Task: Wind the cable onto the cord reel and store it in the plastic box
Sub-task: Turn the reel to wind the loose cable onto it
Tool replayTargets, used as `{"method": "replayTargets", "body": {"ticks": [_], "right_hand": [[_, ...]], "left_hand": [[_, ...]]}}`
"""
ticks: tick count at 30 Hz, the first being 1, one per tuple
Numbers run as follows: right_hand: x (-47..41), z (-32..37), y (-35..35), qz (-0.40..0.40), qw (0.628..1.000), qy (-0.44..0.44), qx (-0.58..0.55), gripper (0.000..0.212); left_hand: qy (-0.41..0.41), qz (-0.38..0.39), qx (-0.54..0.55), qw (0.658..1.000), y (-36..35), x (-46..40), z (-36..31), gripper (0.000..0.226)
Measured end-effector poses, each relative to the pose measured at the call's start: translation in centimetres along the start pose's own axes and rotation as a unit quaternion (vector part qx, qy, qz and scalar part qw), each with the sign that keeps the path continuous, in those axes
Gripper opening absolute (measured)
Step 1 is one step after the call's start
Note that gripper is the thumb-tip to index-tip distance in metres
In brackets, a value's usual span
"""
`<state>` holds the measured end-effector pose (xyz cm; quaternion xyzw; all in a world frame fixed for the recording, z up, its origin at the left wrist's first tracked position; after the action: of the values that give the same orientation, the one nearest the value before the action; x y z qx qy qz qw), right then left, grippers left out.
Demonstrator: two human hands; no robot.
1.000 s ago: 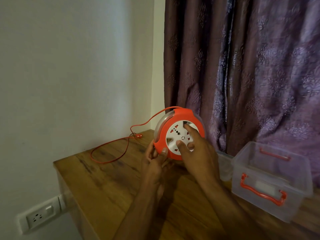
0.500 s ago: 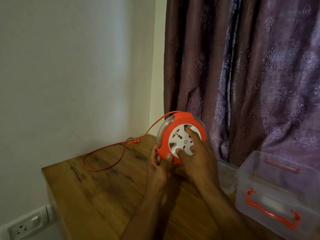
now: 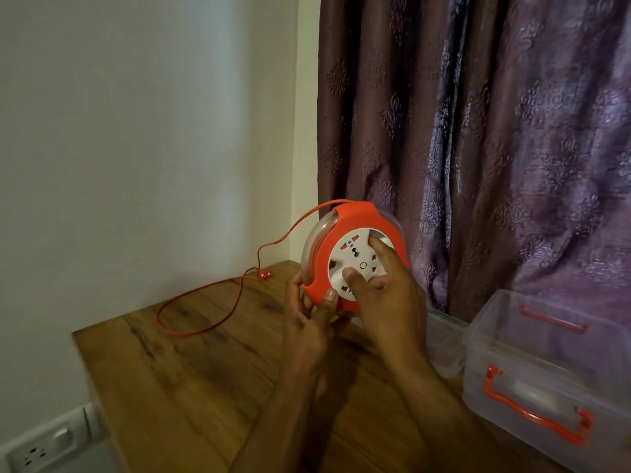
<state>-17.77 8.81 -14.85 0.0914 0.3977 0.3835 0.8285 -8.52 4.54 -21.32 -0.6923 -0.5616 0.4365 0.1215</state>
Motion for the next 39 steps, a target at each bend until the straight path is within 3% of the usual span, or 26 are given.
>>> {"method": "replayTargets", "body": {"ticks": [7, 15, 18, 21, 23, 26, 31, 37, 39], "right_hand": [[0.3, 0.2, -0.4, 0.039, 0.980, -0.083, -0.175, 0.054], [0.5, 0.4, -0.2, 0.093, 0.940, -0.165, -0.284, 0.055], [0.1, 0.4, 0.2, 0.105, 0.966, -0.125, -0.201, 0.053], [0.1, 0.4, 0.6, 0.049, 0.998, -0.007, 0.046, 0.055], [0.7, 0.8, 0.8, -0.006, 0.977, 0.097, 0.188, 0.059], [1.3, 1.3, 0.6, 0.007, 0.935, 0.174, 0.308, 0.065], [0.7, 0.8, 1.1, 0.085, 0.926, 0.178, 0.322, 0.071], [-0.3, 1.7, 3.3, 0.072, 0.931, 0.164, 0.318, 0.051], [-0.2, 2.0, 3.7, 0.052, 0.936, 0.166, 0.306, 0.060]], "left_hand": [[-0.006, 0.000, 0.000, 1.000, 0.1, 0.4, -0.5, 0.040], [0.004, -0.025, 0.012, 1.000, 0.3, 0.4, -0.4, 0.039], [0.012, -0.038, 0.029, 0.999, 0.4, 0.4, -0.5, 0.042], [0.015, -0.039, 0.018, 0.999, 0.6, 0.5, -0.7, 0.039], [0.012, -0.035, 0.005, 0.999, 0.4, 0.7, -0.8, 0.039], [-0.001, -0.043, -0.022, 0.999, 0.1, 0.8, -0.9, 0.039], [-0.054, -0.050, -0.057, 0.996, -0.5, 0.6, -1.4, 0.038], [-0.161, -0.057, -0.187, 0.967, -3.2, -1.1, -2.2, 0.031], [-0.201, -0.069, -0.226, 0.951, -4.1, -2.0, -2.1, 0.034]]}}
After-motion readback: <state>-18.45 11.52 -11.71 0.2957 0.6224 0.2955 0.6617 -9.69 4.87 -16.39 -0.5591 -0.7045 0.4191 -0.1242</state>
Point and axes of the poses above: each hand's wrist, its own x-axis away from the middle knuckle, its own y-axis out of the back of the hand, z = x × y, the point moved 1 cm from there along -x, towards the middle knuckle, and after that the axes turned 14 degrees about x, right-handed, at the moved point
